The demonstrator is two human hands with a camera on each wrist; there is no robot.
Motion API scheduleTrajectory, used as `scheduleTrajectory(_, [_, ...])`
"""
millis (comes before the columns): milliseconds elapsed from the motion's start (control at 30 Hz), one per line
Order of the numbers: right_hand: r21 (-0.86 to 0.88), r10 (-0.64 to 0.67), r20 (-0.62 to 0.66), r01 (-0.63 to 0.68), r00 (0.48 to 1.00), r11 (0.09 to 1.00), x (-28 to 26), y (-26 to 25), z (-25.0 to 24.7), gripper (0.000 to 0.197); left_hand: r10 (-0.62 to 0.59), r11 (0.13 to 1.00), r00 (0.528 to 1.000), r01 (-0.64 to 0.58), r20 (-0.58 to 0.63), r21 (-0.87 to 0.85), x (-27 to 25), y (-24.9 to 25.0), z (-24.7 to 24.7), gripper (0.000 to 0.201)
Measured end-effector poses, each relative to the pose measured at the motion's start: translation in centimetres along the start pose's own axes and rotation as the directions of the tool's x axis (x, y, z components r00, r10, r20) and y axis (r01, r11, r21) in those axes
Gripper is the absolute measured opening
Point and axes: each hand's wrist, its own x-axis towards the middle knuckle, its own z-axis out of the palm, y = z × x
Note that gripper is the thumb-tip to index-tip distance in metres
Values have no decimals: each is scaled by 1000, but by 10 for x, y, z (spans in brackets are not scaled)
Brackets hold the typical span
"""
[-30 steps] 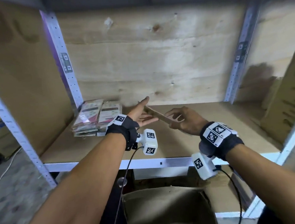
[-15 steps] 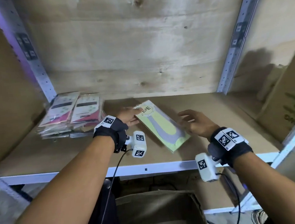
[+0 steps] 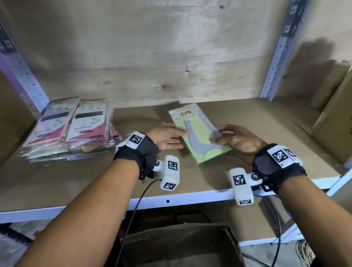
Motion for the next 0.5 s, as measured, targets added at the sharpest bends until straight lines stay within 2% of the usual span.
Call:
scheduleTrajectory(133, [111, 36, -78, -28, 996, 993, -3, 1, -2, 46, -40, 993, 990, 25, 134, 114, -9, -1, 16, 31])
scheduleTrajectory(200, [110, 41, -88, -32, 995, 993, -4, 1, -4, 46, -26, 992, 988, 7, 152, 129, -9, 0, 18, 43])
scheduleTrajectory(267, [97, 51, -87, -42, 995, 994, -5, 2, -5, 47, -4, 991, 991, -14, 132, 131, -9, 1, 19, 44])
scheduleTrajectory(400, [-51, 52, -81, -57, 995, 997, -3, 4, -9, 52, 19, 991, 998, -26, 54, 134, -6, 1, 20, 22])
scheduleTrajectory(500, [-136, 45, -103, -58, 994, 989, 0, 6, -12, 59, 3, 991, 1000, -3, 0, 133, -3, -1, 25, 30])
